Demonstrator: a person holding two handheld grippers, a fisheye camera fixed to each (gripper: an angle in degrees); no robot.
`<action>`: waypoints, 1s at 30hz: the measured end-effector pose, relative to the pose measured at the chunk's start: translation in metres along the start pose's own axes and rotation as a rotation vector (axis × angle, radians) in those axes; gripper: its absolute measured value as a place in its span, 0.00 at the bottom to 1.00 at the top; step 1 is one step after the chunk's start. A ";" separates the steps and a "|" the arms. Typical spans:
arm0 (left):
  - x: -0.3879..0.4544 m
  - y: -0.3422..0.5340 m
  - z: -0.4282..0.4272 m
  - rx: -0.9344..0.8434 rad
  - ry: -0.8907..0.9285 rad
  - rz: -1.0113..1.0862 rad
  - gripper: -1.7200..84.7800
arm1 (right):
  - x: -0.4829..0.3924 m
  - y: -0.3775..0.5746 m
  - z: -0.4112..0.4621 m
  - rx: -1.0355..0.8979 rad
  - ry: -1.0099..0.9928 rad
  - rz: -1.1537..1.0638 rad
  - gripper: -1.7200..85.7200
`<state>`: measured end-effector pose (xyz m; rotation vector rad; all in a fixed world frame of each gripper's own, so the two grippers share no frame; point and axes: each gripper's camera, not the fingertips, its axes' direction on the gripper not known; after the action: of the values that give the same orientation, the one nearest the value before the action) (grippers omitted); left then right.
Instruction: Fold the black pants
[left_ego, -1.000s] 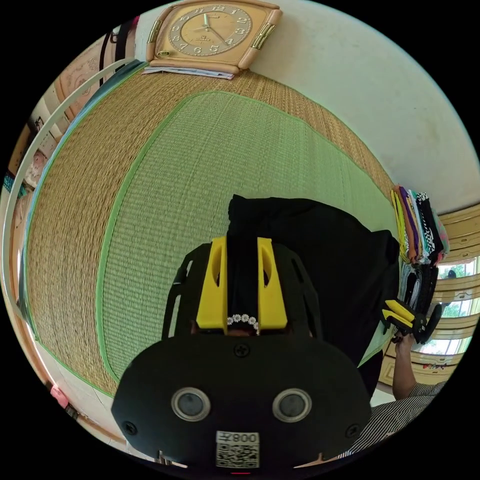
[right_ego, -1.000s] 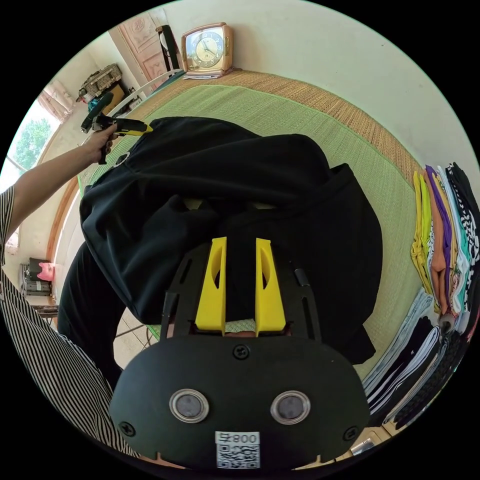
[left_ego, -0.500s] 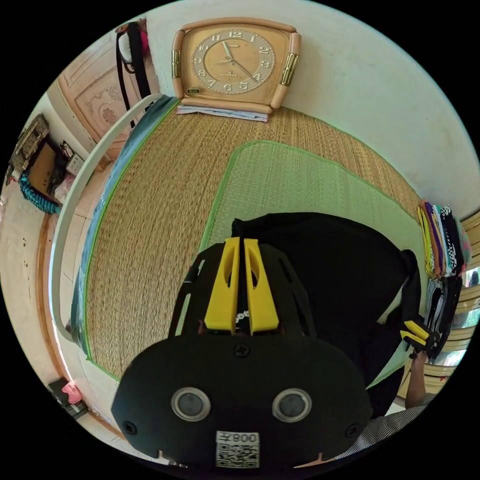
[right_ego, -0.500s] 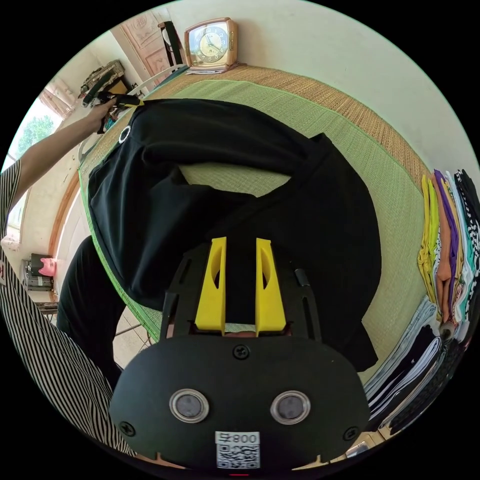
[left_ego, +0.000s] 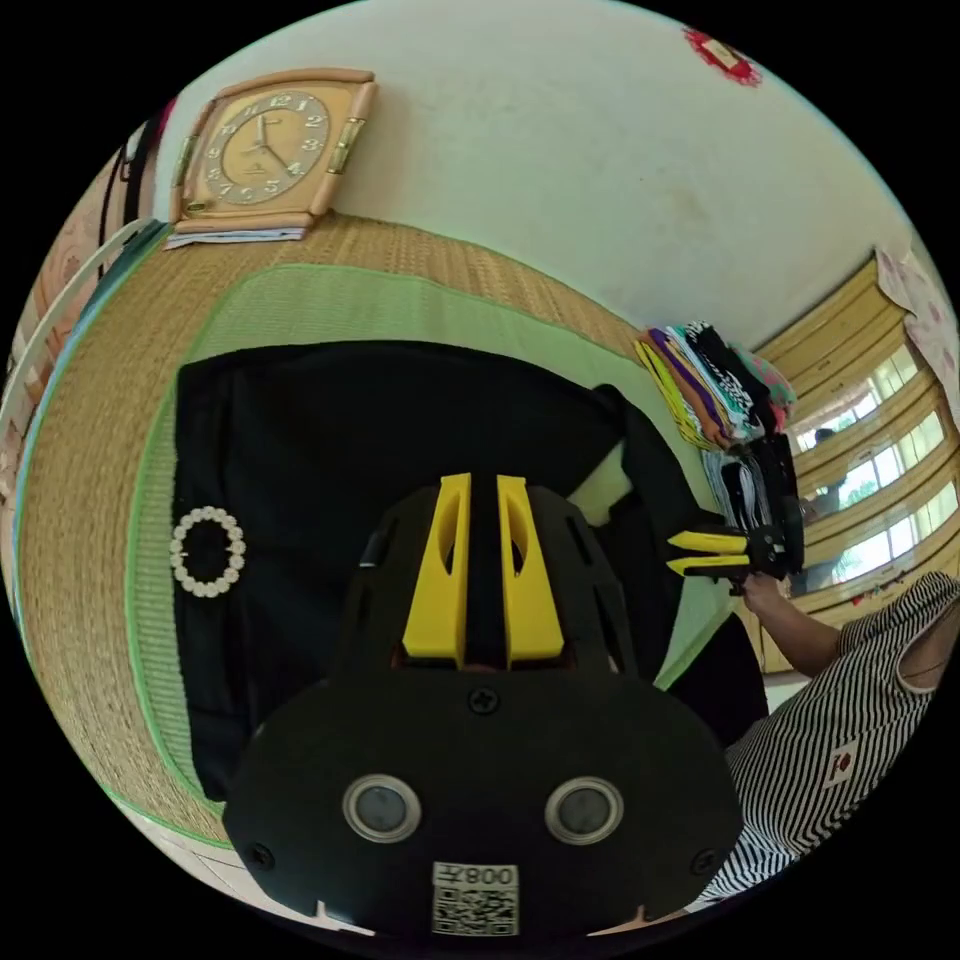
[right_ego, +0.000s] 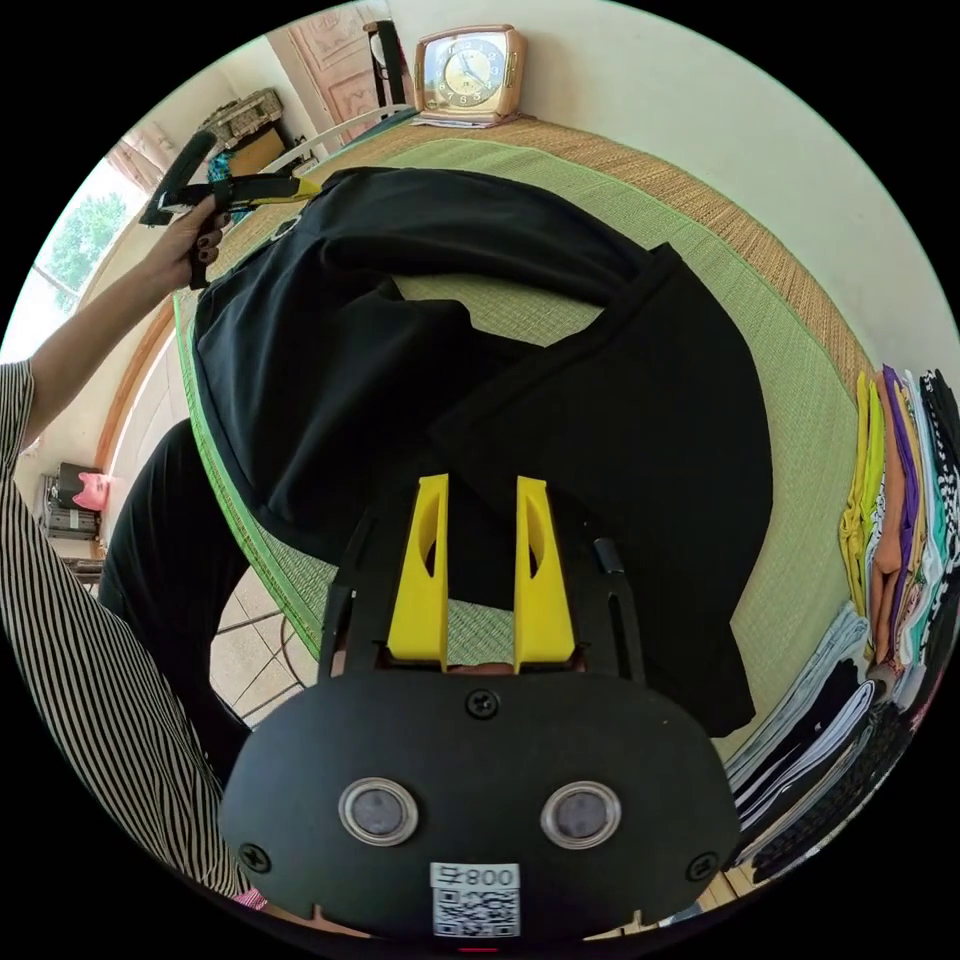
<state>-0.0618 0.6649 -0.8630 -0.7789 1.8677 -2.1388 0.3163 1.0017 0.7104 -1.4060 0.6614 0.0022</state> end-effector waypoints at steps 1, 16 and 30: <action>0.018 -0.001 0.012 -0.046 0.044 0.039 0.07 | 0.003 0.003 0.001 -0.011 0.029 -0.019 0.12; 0.140 -0.071 0.040 -0.056 0.211 0.268 0.03 | 0.226 0.064 -0.177 0.415 -0.082 0.382 0.03; 0.178 -0.108 0.098 -0.223 0.067 0.235 0.11 | 0.346 0.127 -0.155 0.303 0.065 0.545 0.11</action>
<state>-0.1415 0.5156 -0.7070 -0.5012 2.1390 -1.8589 0.4863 0.7557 0.4456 -0.9077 1.0370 0.2773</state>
